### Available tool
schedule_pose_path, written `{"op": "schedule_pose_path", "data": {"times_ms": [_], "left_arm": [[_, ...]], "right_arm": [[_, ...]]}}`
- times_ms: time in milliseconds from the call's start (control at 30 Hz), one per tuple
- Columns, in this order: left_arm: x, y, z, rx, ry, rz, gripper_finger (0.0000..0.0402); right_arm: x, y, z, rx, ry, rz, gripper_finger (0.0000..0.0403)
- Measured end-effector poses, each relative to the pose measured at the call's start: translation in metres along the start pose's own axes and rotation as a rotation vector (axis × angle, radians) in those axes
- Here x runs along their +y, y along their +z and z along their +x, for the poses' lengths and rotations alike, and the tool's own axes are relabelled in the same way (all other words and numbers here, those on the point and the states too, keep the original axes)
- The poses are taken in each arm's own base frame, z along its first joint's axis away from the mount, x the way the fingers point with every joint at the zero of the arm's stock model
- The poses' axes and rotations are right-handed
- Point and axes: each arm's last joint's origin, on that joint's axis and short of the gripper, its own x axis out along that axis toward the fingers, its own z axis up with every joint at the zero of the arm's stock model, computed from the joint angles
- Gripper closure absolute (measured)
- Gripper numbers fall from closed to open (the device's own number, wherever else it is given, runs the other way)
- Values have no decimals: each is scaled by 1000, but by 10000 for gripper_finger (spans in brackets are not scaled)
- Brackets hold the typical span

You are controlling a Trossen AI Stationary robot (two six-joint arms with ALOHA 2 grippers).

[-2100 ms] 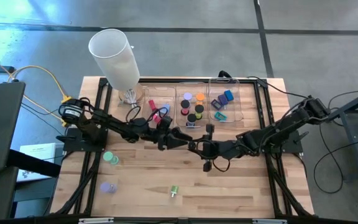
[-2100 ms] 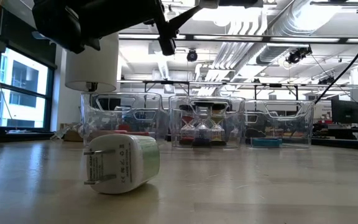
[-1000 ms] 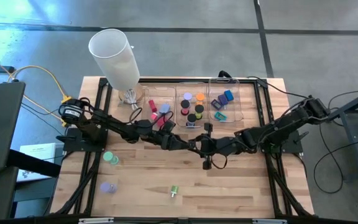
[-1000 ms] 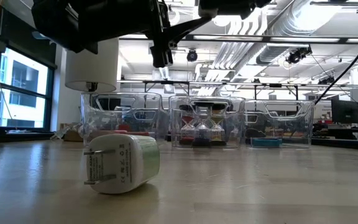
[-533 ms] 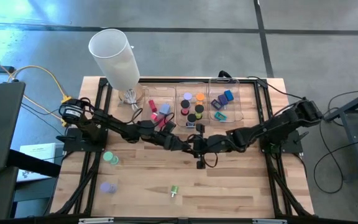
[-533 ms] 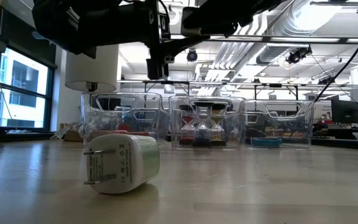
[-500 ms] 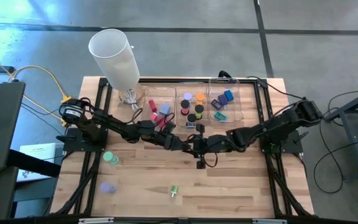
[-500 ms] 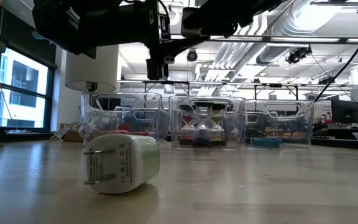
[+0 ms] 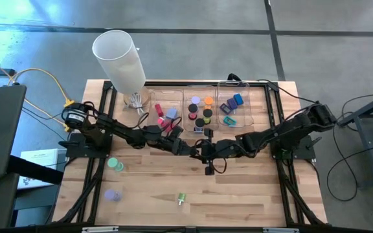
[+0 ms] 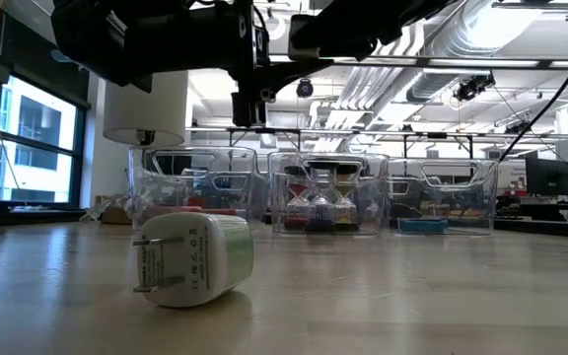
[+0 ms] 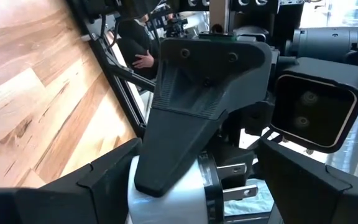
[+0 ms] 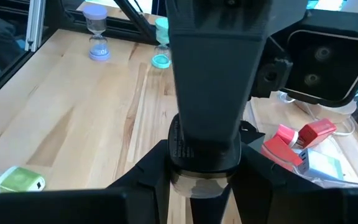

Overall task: Pick & Place Office items
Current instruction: Put the white charger adapter into the left transparent bin

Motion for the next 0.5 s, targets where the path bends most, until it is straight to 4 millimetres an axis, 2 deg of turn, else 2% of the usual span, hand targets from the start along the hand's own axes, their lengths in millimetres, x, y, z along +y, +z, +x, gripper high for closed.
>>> {"op": "schedule_pose_path", "data": {"times_ms": [267, 500], "left_arm": [[-1, 0, 0, -5, -3, -73, 93], [0, 1, 0, -21, 3, -35, 93]], "right_arm": [[0, -1, 0, 8, 1, -15, 287], [0, -1, 0, 12, 1, -17, 287]]}}
